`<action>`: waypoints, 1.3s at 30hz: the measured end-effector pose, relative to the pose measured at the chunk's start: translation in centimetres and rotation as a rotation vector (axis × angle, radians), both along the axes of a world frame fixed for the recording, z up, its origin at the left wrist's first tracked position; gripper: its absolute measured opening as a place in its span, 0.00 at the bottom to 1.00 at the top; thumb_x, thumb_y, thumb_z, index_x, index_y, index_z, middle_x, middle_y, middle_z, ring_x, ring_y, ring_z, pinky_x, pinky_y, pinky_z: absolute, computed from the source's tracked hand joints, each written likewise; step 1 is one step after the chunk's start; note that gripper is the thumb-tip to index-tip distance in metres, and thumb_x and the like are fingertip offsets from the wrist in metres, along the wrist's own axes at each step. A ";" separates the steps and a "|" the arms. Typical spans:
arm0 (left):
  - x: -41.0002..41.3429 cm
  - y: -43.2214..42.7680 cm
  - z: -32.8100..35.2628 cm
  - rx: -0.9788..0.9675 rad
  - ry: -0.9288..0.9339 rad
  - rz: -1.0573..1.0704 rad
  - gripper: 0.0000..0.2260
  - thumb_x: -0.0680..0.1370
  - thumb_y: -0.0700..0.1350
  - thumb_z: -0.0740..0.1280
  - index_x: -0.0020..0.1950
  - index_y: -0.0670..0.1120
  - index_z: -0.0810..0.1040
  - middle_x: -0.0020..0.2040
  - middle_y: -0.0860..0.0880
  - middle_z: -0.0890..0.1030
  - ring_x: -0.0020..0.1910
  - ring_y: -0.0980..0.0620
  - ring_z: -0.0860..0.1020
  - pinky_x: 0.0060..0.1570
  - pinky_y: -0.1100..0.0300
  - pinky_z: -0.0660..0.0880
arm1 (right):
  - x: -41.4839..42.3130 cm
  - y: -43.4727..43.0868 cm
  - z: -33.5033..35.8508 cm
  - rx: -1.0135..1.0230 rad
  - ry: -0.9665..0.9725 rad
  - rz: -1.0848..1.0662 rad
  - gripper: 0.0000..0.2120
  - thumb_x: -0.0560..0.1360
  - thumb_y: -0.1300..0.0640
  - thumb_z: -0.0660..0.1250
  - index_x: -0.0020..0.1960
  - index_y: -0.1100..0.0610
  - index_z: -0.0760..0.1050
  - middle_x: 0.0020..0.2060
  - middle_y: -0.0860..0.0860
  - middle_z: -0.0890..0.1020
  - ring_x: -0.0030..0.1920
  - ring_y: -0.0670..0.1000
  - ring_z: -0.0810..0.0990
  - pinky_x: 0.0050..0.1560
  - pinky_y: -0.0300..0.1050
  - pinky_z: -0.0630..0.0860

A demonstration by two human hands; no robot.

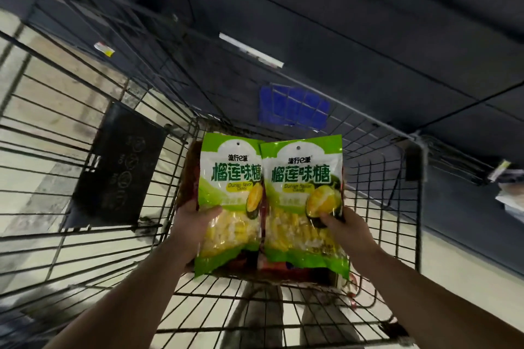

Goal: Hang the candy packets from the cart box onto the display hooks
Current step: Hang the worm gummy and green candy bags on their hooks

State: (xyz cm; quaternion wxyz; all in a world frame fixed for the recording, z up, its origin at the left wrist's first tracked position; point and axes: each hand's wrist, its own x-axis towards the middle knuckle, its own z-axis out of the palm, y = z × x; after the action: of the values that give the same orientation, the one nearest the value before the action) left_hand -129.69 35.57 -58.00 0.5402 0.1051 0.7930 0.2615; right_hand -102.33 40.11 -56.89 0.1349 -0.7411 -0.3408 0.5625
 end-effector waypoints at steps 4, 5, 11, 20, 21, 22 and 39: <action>-0.3 0.5 2.7 0.055 -0.034 0.039 0.10 0.74 0.37 0.71 0.55 0.41 0.80 0.42 0.43 0.82 0.39 0.45 0.81 0.38 0.57 0.80 | 0.6 0.6 2.6 0.012 0.072 -0.051 0.10 0.77 0.57 0.67 0.57 0.55 0.78 0.46 0.50 0.84 0.45 0.48 0.81 0.42 0.42 0.75; -0.3 0.8 3.4 0.067 -0.044 0.049 0.12 0.74 0.37 0.71 0.57 0.40 0.79 0.43 0.42 0.83 0.40 0.44 0.81 0.41 0.55 0.79 | 0.8 0.8 3.3 0.020 0.090 -0.062 0.09 0.77 0.57 0.66 0.56 0.55 0.78 0.46 0.51 0.84 0.46 0.49 0.81 0.41 0.42 0.75; 1.3 2.2 6.8 0.151 -0.110 0.043 0.10 0.74 0.38 0.72 0.55 0.42 0.78 0.45 0.42 0.82 0.41 0.45 0.81 0.40 0.55 0.78 | 2.5 1.1 8.1 0.075 0.164 -0.181 0.05 0.78 0.58 0.65 0.52 0.56 0.78 0.43 0.53 0.84 0.44 0.52 0.82 0.40 0.47 0.81; 7.0 5.8 11.8 0.324 -0.186 -0.167 0.05 0.75 0.35 0.69 0.50 0.42 0.80 0.43 0.46 0.81 0.41 0.50 0.78 0.42 0.60 0.71 | 9.2 -1.9 14.3 0.185 0.210 -0.398 0.08 0.78 0.56 0.65 0.55 0.58 0.78 0.47 0.58 0.84 0.48 0.59 0.83 0.44 0.54 0.80; 7.8 6.0 12.3 0.342 -0.196 -0.202 0.06 0.75 0.35 0.70 0.51 0.41 0.80 0.45 0.45 0.82 0.43 0.49 0.78 0.44 0.59 0.71 | 10.1 -2.4 14.9 0.201 0.214 -0.428 0.08 0.78 0.56 0.65 0.55 0.58 0.77 0.47 0.58 0.84 0.47 0.59 0.83 0.42 0.53 0.80; 8.7 6.1 13.0 0.359 -0.201 -0.234 0.07 0.75 0.35 0.70 0.52 0.41 0.81 0.46 0.45 0.83 0.44 0.48 0.79 0.45 0.58 0.71 | 11.0 -3.0 15.5 0.213 0.215 -0.461 0.08 0.78 0.56 0.65 0.55 0.58 0.77 0.47 0.58 0.84 0.45 0.59 0.83 0.40 0.51 0.80; 29.5 -3.5 20.4 0.503 -0.263 -0.596 0.04 0.74 0.32 0.69 0.47 0.38 0.79 0.40 0.43 0.81 0.40 0.45 0.78 0.38 0.59 0.73 | 28.5 -23.8 20.1 0.422 0.251 -0.756 0.16 0.72 0.61 0.70 0.59 0.63 0.75 0.47 0.62 0.84 0.42 0.61 0.85 0.36 0.50 0.81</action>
State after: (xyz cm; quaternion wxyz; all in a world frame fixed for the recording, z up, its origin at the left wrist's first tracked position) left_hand -100.16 32.11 -37.61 0.6463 0.4249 0.5633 0.2906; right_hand -73.81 16.30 -36.80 0.5192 -0.6960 -0.1342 0.4775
